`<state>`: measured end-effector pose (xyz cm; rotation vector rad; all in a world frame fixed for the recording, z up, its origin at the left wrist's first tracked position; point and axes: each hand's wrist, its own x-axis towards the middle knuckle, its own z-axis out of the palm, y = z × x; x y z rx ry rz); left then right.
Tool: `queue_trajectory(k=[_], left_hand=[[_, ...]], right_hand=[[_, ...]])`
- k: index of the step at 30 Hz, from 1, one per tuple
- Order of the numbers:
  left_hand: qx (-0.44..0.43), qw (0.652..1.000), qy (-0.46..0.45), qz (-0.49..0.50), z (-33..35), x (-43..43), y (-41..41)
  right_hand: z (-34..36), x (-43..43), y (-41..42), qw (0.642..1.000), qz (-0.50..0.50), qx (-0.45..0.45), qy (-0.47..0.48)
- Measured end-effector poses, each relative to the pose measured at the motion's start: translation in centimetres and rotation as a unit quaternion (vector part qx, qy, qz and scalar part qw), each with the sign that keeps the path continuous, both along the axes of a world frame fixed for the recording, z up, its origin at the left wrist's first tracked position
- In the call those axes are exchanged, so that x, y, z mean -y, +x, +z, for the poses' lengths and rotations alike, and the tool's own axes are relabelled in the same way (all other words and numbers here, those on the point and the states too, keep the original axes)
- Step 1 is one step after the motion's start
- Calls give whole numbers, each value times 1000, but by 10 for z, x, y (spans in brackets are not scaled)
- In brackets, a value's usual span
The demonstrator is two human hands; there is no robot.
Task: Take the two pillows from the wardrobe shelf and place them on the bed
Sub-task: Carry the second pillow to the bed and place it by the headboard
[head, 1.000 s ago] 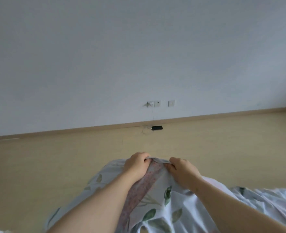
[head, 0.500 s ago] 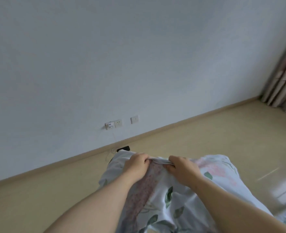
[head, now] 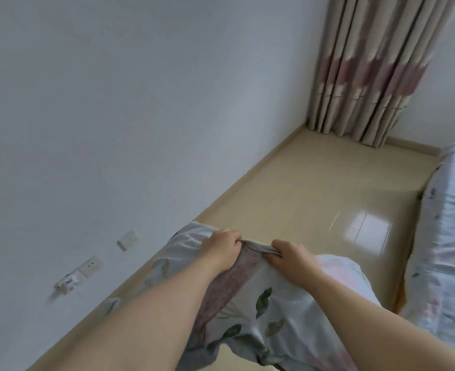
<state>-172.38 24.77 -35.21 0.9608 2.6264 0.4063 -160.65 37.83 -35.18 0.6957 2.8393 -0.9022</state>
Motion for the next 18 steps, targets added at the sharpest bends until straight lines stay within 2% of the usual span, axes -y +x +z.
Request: queue_trajectory(k=[13, 18], left_hand=[[32, 990, -26, -133, -5, -318, -102], [39, 981, -24, -189, -10, -430, -122]], right_hand=[[-7, -282, -69, 992, -124, -7, -20], [-9, -383, -81, 989, -148, -3, 15]])
